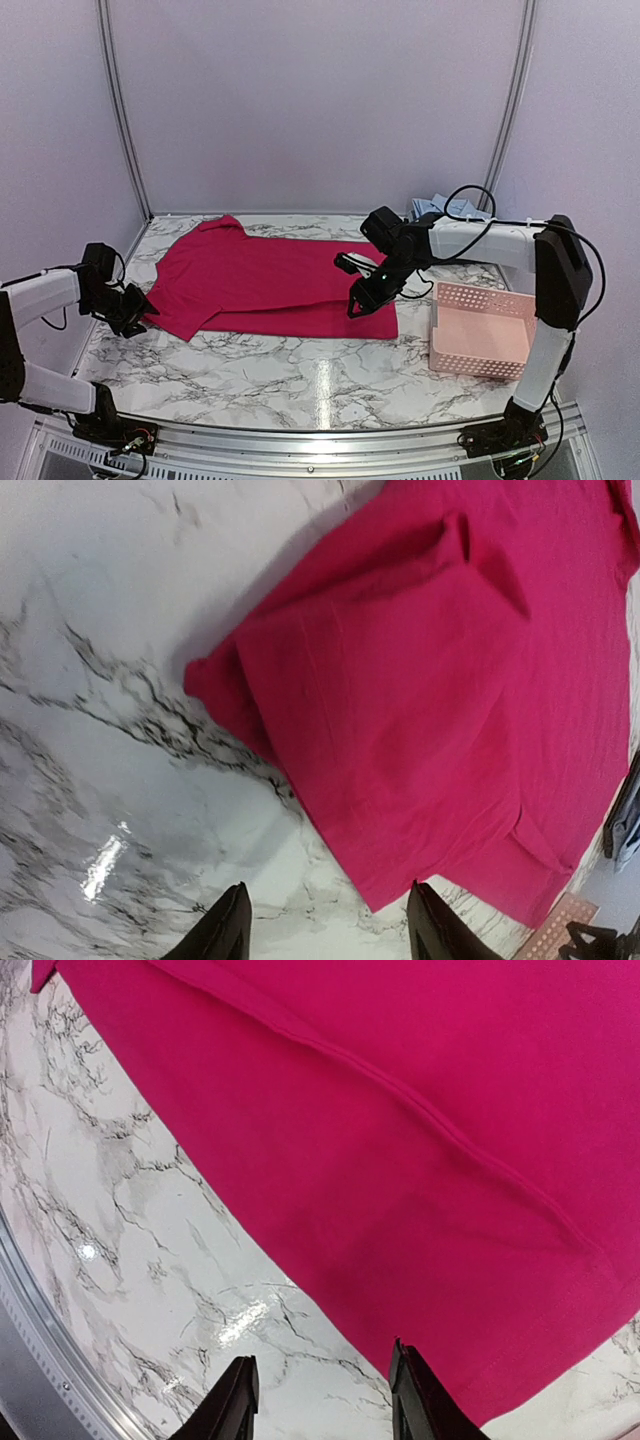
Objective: Fold and stack the mixed laundry pile
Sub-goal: Adjust the 1/3-folded T-shirt at the center of the board, then smooth out the 1/3-folded T-shirt at the center of the board.
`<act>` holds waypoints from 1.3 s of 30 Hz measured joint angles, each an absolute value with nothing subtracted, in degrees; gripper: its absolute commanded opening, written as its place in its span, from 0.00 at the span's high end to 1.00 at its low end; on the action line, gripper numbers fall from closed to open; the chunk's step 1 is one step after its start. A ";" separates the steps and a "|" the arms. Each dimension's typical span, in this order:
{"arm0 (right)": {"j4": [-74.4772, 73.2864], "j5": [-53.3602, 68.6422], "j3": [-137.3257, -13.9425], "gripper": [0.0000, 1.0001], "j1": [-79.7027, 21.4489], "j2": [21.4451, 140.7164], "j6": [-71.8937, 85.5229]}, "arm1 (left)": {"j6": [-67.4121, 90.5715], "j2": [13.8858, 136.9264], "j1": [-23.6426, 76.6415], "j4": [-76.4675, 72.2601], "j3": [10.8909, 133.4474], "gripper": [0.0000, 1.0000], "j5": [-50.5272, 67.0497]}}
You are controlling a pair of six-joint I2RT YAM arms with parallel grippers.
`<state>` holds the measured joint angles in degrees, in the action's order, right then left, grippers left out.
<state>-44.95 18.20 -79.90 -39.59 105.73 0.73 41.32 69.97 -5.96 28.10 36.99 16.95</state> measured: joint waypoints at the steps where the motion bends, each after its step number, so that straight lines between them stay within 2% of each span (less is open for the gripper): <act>1: -44.64 18.59 -79.99 0.59 -39.59 105.75 1.02 | 41.91 69.97 -4.75 28.05 36.36 0.48 17.17; 9: -43.64 19.07 -80.01 0.59 -39.59 105.89 1.93 | 46.13 71.70 3.14 24.34 34.17 0.56 18.00; 16: -43.24 19.00 -78.81 0.59 -39.31 105.86 2.17 | 47.37 79.11 6.74 19.70 34.54 0.70 17.91; 19: -43.33 18.98 -77.93 0.60 -39.20 105.86 2.39 | 47.66 80.38 7.29 18.00 34.74 0.81 17.91; 22: -43.31 18.96 -77.47 0.60 -38.96 105.84 2.44 | 47.68 81.89 7.35 16.80 35.31 1.00 17.91; 29: -43.33 18.83 -76.82 0.60 -38.11 105.43 2.57 | 48.38 81.43 7.64 18.35 37.10 1.00 16.99; 35: -43.31 18.83 -76.64 0.60 -37.78 105.25 2.57 | 48.58 80.90 8.29 19.53 44.10 1.00 16.43; 39: -43.29 18.83 -76.62 0.60 -37.41 105.25 2.57 | 47.99 84.73 8.91 19.55 49.01 1.00 15.59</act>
<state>-43.29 18.83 -76.62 -37.41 105.25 2.57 47.99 84.73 8.91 19.55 49.01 15.59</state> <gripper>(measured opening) 0.399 0.007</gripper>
